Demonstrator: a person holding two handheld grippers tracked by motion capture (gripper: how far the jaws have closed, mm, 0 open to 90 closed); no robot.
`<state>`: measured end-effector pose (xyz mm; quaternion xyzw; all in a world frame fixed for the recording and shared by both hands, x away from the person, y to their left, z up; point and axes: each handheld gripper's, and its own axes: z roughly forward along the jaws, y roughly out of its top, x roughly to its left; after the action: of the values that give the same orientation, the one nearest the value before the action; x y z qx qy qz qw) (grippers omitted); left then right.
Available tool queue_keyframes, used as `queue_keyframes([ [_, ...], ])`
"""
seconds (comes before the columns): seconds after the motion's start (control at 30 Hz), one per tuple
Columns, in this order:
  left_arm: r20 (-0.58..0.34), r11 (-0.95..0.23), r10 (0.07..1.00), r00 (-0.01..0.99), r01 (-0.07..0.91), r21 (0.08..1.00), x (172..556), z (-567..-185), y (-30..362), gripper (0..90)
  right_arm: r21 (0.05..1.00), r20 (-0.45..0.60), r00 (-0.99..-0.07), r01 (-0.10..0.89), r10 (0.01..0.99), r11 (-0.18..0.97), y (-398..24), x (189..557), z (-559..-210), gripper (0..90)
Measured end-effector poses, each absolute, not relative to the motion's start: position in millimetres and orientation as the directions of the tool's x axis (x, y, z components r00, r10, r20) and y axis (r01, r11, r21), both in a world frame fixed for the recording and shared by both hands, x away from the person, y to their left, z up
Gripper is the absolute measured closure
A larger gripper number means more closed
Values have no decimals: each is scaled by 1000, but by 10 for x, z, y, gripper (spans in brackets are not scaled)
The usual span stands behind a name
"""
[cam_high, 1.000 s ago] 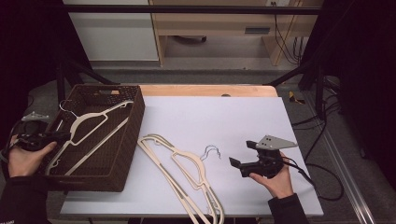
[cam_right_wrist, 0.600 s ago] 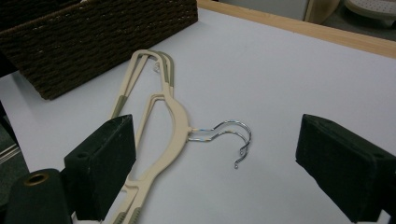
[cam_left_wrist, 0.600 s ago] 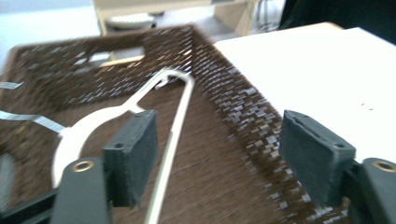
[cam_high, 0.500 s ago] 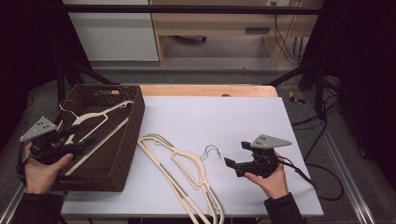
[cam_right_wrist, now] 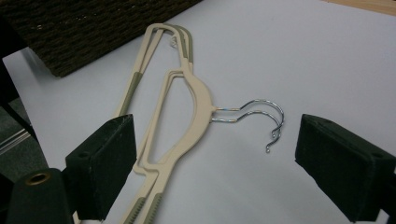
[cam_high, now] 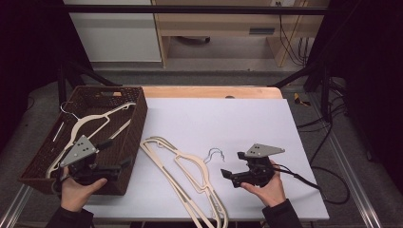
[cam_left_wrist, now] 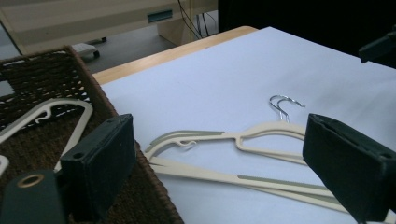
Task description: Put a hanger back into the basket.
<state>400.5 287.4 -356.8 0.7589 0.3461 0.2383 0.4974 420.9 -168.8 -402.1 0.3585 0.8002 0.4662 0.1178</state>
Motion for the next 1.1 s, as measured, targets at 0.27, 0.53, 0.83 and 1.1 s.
queue_keyframes([
  [0.27, -9, -244, 765, 644, 302, 922, 3988, -3645, 2847, 89, 819, 138, -724, 467, 676, 333, -1606, 4193, -4078, 128],
  [0.53, -4, -264, 754, 657, 308, 914, 3999, -3734, 2754, 84, 785, 150, -723, 502, 675, 364, -1496, 4174, -4199, 136],
  [0.83, -2, -270, 753, 659, 311, 911, 3995, -3775, 2735, 78, 703, 148, -727, 554, 670, 446, -1359, 4150, -4400, 225],
  [1.1, 5, -274, 752, 659, 305, 912, 3971, -3770, 2721, 79, 630, 179, -730, 600, 660, 492, -1230, 4096, -4577, 353],
])
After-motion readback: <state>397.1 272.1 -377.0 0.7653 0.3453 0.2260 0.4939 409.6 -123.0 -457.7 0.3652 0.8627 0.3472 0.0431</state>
